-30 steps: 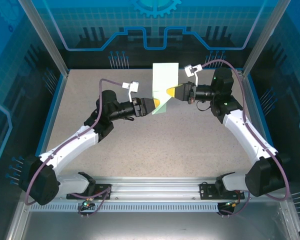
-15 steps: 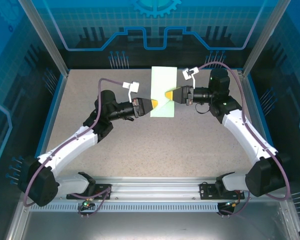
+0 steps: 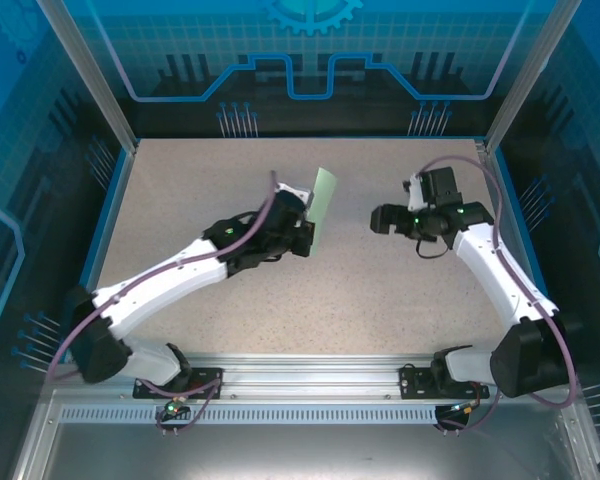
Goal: Fold a paper plane with a square sheet of paper (fold left side to right side)
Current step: Turn over the paper at the center of the table.
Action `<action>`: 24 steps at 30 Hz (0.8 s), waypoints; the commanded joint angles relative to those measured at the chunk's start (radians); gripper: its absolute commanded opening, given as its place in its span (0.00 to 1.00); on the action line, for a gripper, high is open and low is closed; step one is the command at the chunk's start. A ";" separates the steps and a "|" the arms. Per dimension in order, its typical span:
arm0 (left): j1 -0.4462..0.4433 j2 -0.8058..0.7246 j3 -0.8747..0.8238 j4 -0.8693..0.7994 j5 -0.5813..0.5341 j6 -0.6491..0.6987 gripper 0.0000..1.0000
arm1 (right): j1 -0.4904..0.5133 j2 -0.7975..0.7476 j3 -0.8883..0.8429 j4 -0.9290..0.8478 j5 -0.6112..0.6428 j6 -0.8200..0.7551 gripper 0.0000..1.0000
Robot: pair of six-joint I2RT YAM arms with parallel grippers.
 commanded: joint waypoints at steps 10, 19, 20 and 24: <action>-0.064 0.527 0.343 -0.628 -0.347 -0.335 0.10 | -0.119 -0.073 -0.157 -0.053 0.191 0.031 1.00; -0.072 0.745 0.519 -0.605 -0.223 -0.275 0.16 | -0.122 -0.068 -0.175 -0.061 0.202 0.016 0.99; -0.072 0.749 0.526 -0.586 -0.192 -0.258 0.21 | -0.124 -0.066 -0.179 -0.055 0.190 0.010 0.99; -0.064 0.720 0.541 -0.484 -0.029 -0.195 0.53 | -0.131 -0.044 -0.180 -0.028 0.078 -0.030 0.99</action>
